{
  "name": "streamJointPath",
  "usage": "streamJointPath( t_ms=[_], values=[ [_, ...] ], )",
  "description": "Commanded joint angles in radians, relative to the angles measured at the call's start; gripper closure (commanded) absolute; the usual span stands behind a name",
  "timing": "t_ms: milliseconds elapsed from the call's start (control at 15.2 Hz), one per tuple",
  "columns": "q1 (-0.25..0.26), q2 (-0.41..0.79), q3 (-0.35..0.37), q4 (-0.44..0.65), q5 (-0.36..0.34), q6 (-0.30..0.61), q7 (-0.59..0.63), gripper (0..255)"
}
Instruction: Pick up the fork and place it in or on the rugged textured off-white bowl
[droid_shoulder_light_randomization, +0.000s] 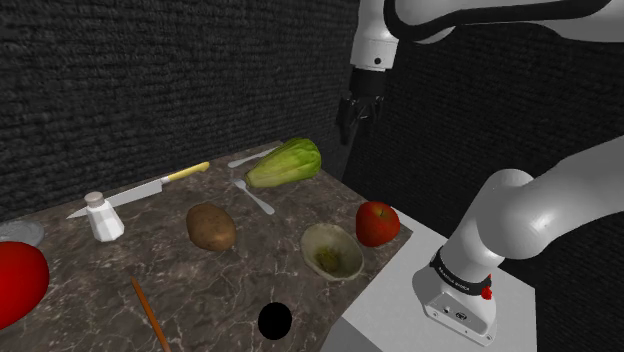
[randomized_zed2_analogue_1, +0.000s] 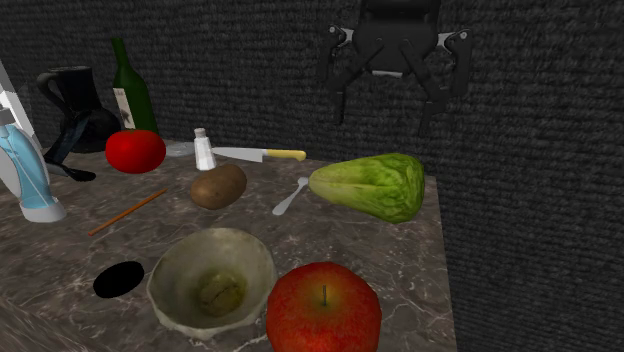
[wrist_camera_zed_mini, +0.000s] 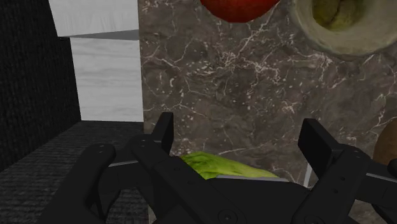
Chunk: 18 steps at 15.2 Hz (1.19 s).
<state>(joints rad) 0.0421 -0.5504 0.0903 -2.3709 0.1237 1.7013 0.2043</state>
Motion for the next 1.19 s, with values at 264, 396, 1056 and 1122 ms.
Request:
streamJointPath(
  t_ms=[264, 396, 1056, 1122],
  values=[
    [0.023, 0.211, 0.069, 0.067, 0.012, 0.146, 0.061, 0],
    [0.030, 0.284, 0.088, 0.099, 0.007, 0.187, 0.081, 0],
    [0.073, 0.669, 0.156, 0.338, -0.071, 0.323, 0.199, 0],
    [0.080, 0.709, 0.158, 0.369, -0.082, 0.329, 0.212, 0]
  ],
)
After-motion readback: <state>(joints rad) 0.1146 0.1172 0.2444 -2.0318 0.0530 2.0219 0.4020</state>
